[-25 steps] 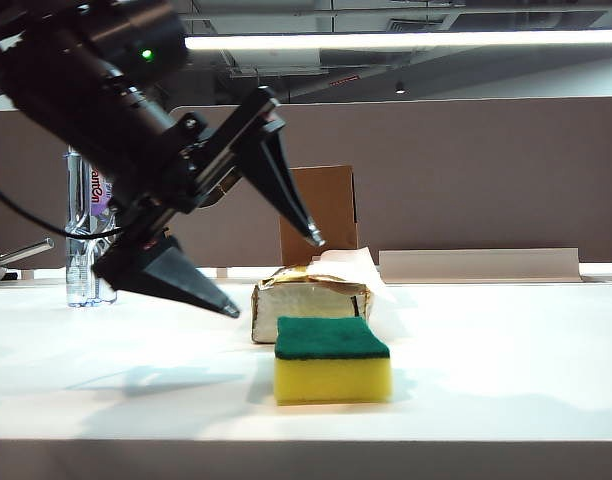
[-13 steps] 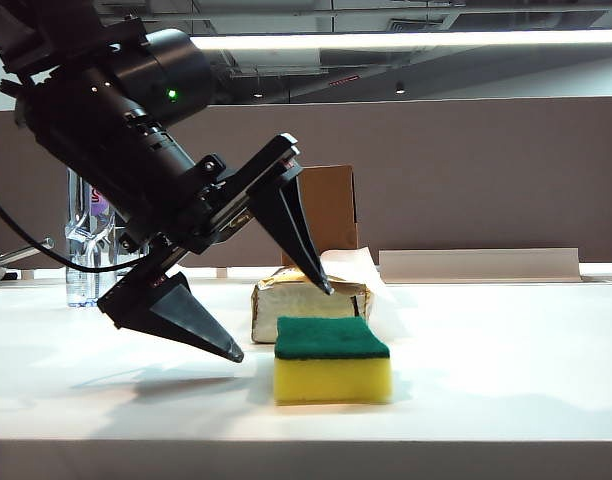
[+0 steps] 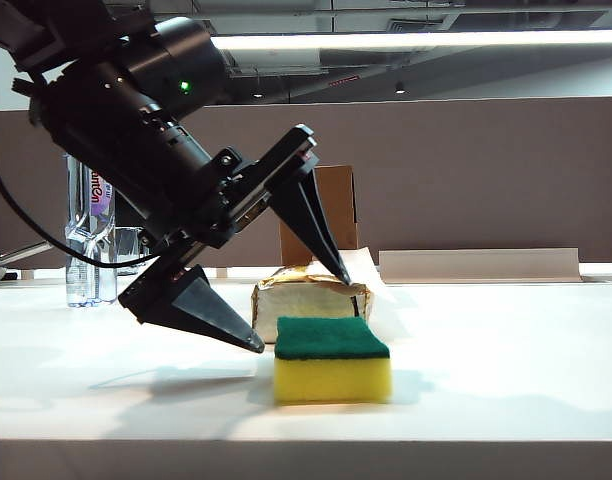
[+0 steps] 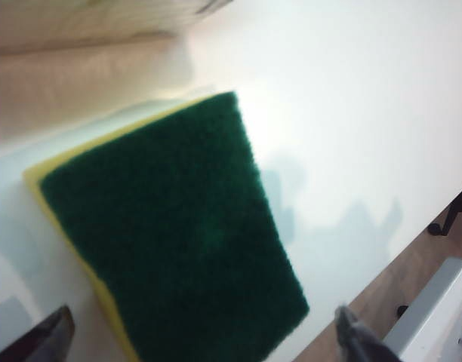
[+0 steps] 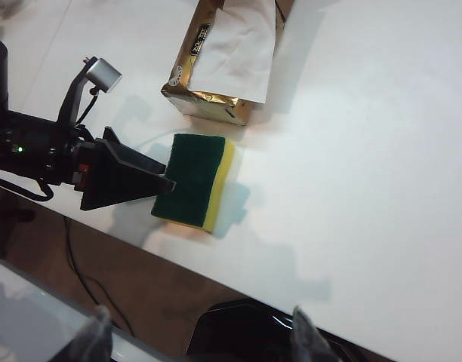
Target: Move the sponge from right to left to wipe the table, avoiding obstacles on the table, and finally reaching the bottle of mineral water.
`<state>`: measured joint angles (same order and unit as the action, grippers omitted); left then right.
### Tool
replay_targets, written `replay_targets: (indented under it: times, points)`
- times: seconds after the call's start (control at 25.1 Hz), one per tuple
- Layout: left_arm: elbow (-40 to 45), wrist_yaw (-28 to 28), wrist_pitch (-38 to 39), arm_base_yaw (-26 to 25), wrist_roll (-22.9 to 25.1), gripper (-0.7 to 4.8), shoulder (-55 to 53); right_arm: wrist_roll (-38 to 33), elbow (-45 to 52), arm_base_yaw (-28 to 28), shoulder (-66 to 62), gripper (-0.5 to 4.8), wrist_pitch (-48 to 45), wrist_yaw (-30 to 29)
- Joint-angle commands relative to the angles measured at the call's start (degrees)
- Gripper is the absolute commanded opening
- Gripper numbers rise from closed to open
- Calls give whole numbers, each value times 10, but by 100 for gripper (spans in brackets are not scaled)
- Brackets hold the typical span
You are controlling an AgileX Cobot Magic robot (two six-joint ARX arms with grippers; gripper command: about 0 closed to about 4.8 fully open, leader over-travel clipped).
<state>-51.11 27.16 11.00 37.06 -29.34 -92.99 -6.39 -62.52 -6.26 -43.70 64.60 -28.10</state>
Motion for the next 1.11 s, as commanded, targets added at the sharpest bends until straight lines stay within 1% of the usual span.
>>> replay_targets:
  times: [0.04,0.24,0.6,0.64,0.72,0.76,0.84,0.96,1.04,1.11]
  points:
    - [-3,-3,-8,4,-11,479,-15,-7,-2,0,1,305,-3,-1]
    - [-3,0,-6,4,-11,479,-38,-7,-2,0,1,305,-3,-1]
    - [-3,-4,-6,4,-11,479,-42,-9,-2,0,1,305,-3,-1]
    - [-3,-7,-7,4,-10,459,-42,-9,-2,0,1,305,-3,-1]
    - [-3,-14,-8,4,-10,451,-43,-9,-2,0,1,305,-3,-1]
    - [-3,-14,-8,4,-10,440,-45,-10,-2,0,1,305,-3,-1]
    - [-3,-14,-8,4,-10,353,-52,-11,-2,0,1,305,-3,-1]
    - [-3,-12,-9,4,-10,271,-58,-12,-2,0,1,305,-3,-1]
    - [-3,-12,-9,4,-10,232,-62,-12,-2,0,1,305,-3,-1]
    - [-3,-12,-8,4,-10,208,-63,-12,-3,0,1,304,-3,-1]
